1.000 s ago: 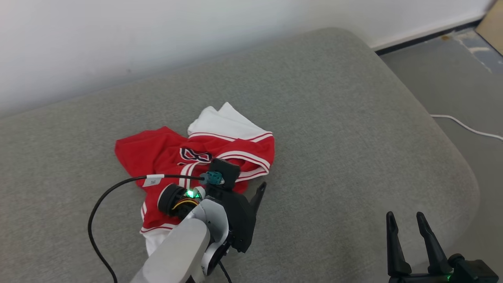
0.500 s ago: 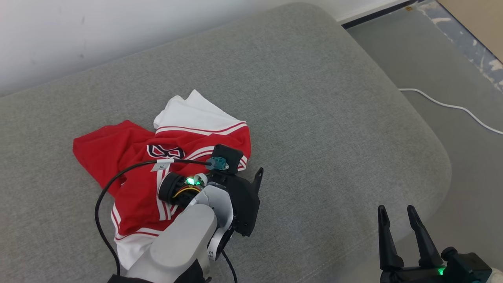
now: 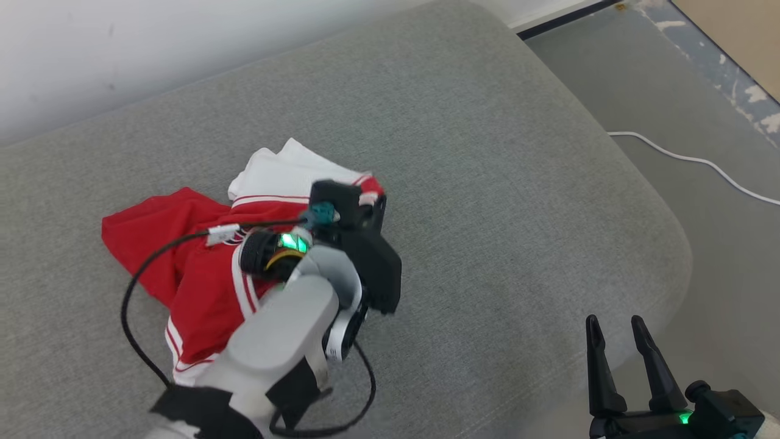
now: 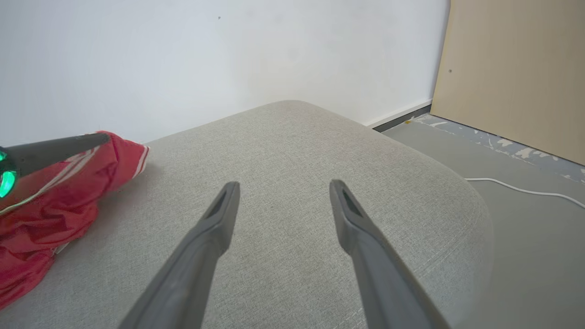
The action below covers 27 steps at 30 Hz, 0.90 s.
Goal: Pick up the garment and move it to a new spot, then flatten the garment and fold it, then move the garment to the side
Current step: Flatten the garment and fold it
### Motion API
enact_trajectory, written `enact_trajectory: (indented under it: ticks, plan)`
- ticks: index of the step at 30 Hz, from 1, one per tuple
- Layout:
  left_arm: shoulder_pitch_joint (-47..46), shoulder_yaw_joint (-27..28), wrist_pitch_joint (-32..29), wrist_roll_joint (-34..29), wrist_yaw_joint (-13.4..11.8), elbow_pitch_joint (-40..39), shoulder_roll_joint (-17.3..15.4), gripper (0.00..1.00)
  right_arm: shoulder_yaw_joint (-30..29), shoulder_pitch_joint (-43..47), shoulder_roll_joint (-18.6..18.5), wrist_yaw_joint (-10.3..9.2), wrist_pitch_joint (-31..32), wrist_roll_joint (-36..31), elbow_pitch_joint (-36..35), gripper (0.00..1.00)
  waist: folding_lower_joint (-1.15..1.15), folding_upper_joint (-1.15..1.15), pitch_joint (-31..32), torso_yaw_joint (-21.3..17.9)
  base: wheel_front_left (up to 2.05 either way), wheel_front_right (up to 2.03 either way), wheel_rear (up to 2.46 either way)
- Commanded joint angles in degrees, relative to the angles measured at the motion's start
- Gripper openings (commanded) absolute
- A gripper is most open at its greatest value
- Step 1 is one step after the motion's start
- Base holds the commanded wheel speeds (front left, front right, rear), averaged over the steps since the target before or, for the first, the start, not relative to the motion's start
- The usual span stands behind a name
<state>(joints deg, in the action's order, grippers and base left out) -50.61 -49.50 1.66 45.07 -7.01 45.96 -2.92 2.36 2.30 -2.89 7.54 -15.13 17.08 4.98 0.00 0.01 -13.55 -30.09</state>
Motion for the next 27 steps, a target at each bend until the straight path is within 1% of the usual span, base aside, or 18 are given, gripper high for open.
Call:
enact_trajectory:
  ticks: [1,3,4,8,13,17,22,25,27]
  plan:
    - [-2.69,0.60,1.91,1.22,0.62,-0.89,0.05,0.00,-0.30,0.19,0.01,-0.11,-0.03,-0.10,-0.18,1.00,0.00,-0.01,0.26,1.28,0.00,0.00,0.00]
    - [-5.49,1.44,3.88,3.07,1.45,-2.01,0.05,0.00,-0.63,0.31,0.03,-0.11,-0.03,-0.49,-0.14,1.00,0.00,-0.01,0.68,2.37,0.00,0.00,0.00]
    - [-5.49,1.44,3.88,3.07,1.45,-2.01,0.05,0.00,-0.63,0.31,0.03,-0.11,-0.03,-0.49,-0.14,1.00,0.00,-0.01,0.68,2.37,0.00,0.00,0.00]
    - [-11.60,3.75,6.48,7.40,3.77,-6.38,0.10,0.00,-1.06,0.65,0.01,-0.11,-0.03,-0.97,-0.02,1.00,0.00,-0.01,2.14,4.70,0.00,0.00,0.00]
    - [-18.90,7.70,7.90,13.82,7.13,-12.93,0.08,0.00,-0.68,0.79,0.01,-0.11,-0.03,-1.22,0.48,1.00,0.00,-0.01,4.06,7.14,0.00,0.00,0.00]
    - [-23.83,11.61,8.85,18.42,8.45,-17.47,0.03,0.00,-1.03,1.00,0.01,-0.11,-0.03,-1.00,0.70,1.00,0.00,-0.01,5.57,9.02,0.00,0.00,0.00]
    - [-26.84,16.71,9.61,26.65,7.79,-23.93,0.06,0.00,-1.96,1.68,0.01,-0.11,-0.03,-0.52,0.38,1.00,0.00,-0.01,6.52,12.62,0.00,0.00,0.00]
    - [-24.44,19.52,7.98,33.28,6.23,-27.74,0.02,0.00,-2.56,1.72,0.01,-0.11,-0.03,-0.36,-0.14,1.00,0.00,-0.01,6.27,15.51,0.00,0.00,0.00]
    - [-21.78,20.92,6.48,35.96,4.62,-29.76,-0.80,0.00,-3.24,1.76,0.01,-0.11,-0.02,-0.34,-0.38,1.00,0.00,-0.01,5.94,17.81,0.00,0.00,0.00]
